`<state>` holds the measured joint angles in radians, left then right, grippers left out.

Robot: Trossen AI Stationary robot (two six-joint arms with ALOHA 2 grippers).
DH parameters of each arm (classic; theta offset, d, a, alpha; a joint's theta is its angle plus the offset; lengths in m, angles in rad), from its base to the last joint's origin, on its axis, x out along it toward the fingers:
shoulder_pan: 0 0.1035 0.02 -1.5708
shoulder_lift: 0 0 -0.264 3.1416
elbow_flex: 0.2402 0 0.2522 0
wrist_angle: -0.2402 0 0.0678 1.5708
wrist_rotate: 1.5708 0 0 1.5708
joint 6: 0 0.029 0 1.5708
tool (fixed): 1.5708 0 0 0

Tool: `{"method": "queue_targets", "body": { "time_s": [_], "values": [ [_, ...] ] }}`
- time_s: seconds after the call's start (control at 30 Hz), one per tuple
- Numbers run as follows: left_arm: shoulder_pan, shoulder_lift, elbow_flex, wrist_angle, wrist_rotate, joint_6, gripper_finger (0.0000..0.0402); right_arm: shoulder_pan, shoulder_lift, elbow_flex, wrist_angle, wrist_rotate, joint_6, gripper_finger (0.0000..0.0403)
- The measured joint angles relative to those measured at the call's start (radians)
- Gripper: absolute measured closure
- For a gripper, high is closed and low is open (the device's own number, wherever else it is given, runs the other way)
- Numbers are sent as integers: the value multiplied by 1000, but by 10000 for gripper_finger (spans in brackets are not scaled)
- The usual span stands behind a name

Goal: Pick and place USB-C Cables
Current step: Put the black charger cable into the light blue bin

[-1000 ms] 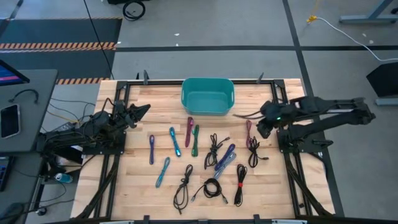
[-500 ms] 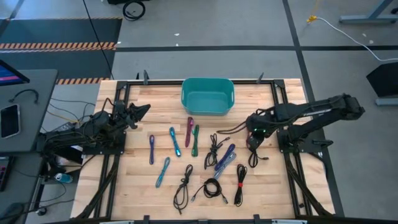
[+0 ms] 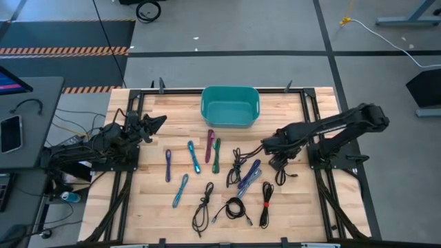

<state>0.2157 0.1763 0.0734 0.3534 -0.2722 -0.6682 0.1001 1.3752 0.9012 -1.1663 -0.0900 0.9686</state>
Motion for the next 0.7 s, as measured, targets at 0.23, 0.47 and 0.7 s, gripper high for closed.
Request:
{"method": "queue_targets", "body": {
  "time_s": [0.23,0.47,0.7],
  "values": [
    [0,0,0,0,0,0,365,13,99,0,71,-10,-2,153],
    [0,0,0,0,0,0,365,33,200,0,73,3,-28,159],
    [0,0,0,0,1,0,365,35,285,0,78,10,-28,233]
  ]
}}
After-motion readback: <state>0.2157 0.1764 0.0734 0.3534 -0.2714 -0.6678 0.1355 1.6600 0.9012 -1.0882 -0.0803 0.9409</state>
